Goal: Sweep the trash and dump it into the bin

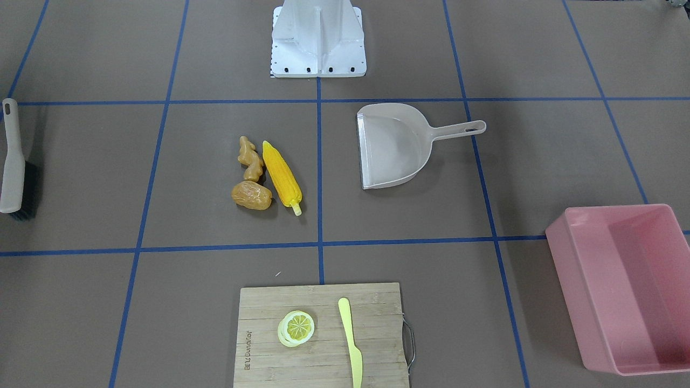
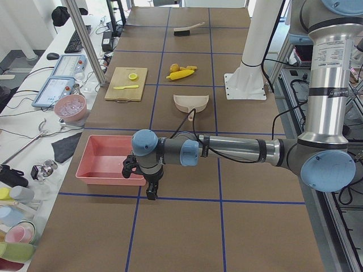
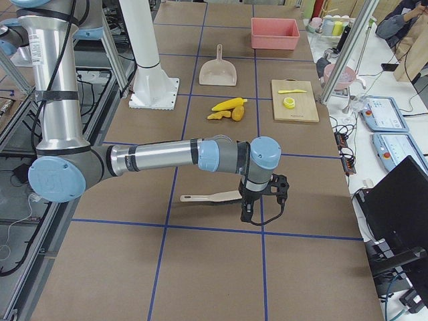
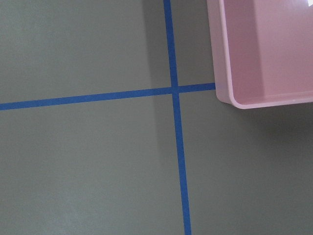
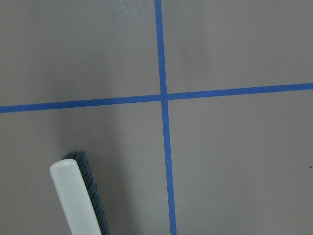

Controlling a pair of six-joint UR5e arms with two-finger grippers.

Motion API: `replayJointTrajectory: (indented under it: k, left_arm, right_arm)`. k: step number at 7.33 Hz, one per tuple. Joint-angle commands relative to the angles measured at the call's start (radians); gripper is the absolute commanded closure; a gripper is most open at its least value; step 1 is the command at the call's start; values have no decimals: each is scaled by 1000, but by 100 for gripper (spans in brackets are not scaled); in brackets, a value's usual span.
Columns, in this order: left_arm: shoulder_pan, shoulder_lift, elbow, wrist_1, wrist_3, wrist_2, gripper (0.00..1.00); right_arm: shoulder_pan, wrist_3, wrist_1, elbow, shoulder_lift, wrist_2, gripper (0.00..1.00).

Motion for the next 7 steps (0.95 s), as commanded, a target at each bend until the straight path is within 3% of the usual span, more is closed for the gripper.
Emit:
replayJointTrajectory:
  k: [1, 7]
  left_arm:
    - [0, -1, -3, 1, 2, 0, 1]
    - [0, 2, -6, -2, 7, 0, 1]
  right_arm:
    - [0, 0, 0, -1, -2, 2, 0]
    - [-2, 1, -1, 5, -6, 13, 0]
